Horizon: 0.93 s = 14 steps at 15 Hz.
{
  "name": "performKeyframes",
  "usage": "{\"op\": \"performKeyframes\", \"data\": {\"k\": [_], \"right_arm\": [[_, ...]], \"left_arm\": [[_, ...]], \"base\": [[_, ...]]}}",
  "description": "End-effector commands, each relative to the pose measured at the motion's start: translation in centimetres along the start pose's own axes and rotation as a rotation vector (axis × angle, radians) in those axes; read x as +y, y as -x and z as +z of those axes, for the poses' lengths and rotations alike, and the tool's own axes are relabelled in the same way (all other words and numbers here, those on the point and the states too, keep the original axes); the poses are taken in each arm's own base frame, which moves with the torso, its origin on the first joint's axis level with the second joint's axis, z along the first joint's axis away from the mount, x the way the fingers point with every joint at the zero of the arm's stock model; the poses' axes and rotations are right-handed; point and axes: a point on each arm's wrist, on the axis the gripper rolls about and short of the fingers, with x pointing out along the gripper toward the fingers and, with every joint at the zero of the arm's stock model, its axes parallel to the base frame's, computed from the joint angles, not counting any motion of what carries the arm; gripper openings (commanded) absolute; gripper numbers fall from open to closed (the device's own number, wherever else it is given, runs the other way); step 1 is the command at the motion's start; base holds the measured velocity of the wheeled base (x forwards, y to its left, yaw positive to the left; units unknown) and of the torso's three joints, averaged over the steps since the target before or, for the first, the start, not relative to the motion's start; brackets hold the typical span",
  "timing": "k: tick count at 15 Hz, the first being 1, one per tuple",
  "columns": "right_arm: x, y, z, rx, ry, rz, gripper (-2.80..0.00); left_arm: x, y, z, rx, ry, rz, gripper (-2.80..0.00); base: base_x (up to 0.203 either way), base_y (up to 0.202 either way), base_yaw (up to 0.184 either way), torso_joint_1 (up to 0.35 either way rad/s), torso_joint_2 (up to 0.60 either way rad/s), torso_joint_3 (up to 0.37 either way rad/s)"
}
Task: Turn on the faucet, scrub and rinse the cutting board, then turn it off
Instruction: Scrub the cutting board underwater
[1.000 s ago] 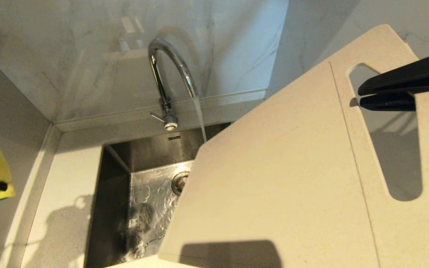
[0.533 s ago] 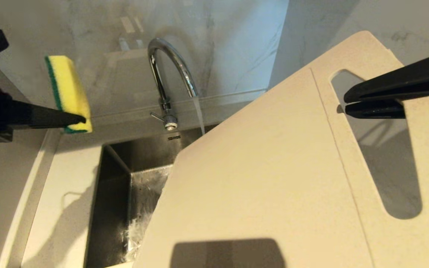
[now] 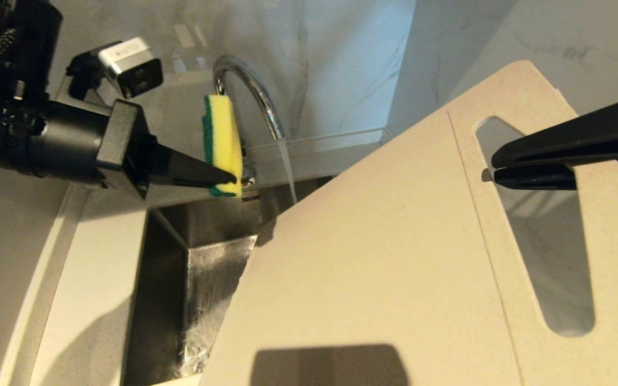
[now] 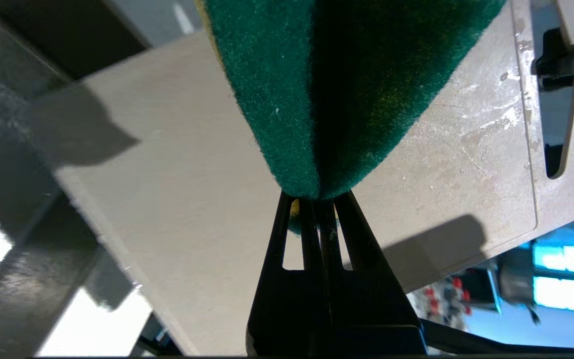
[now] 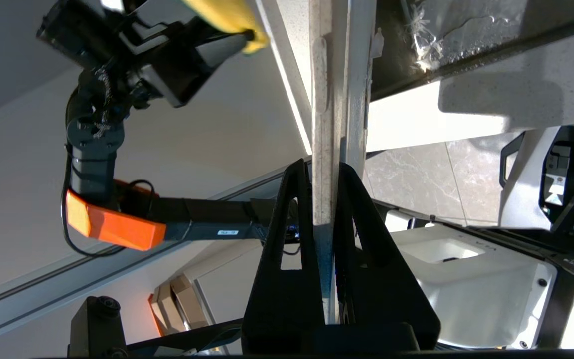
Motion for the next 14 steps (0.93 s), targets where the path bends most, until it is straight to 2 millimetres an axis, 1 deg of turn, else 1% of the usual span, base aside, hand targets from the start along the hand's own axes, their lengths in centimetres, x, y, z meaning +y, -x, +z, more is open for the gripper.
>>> {"op": "performKeyframes", "data": {"k": [1,4,6,10,13,14], "right_arm": [[-0.3,-0.4,0.0,0.014,-0.014,-0.011,-2.8],[-0.6,-0.6,0.0,0.029,-0.006,-0.015,-2.8],[-0.6,-0.7,-0.1,0.037,-0.007,-0.013,-2.8],[-0.6,-0.8,-0.1,0.06,-0.009,0.001,-2.8],[-0.7,-1.0,0.0,0.062,-0.01,-0.001,-2.8],[-0.6,-1.0,0.1,0.058,-0.007,0.003,-2.8]], "left_arm": [[0.1,-2.9,-0.1,0.1,0.036,-0.029,-2.8],[-1.2,-4.8,-1.4,0.224,0.065,-0.058,-2.8],[-1.2,-6.3,-2.1,0.284,0.077,-0.063,-2.8],[-1.0,-8.2,-2.4,0.366,0.036,-0.074,-2.8],[0.4,-9.6,-3.7,0.477,-0.025,-0.063,-2.8],[0.8,-9.8,-4.1,0.496,-0.011,-0.054,-2.8]], "base": [[0.0,0.0,0.0,0.0,0.0,0.0],[0.0,0.0,0.0,0.0,0.0,0.0],[0.0,0.0,0.0,0.0,0.0,0.0],[0.0,0.0,0.0,0.0,0.0,0.0],[0.0,0.0,0.0,0.0,0.0,0.0],[0.0,0.0,0.0,0.0,0.0,0.0]]}}
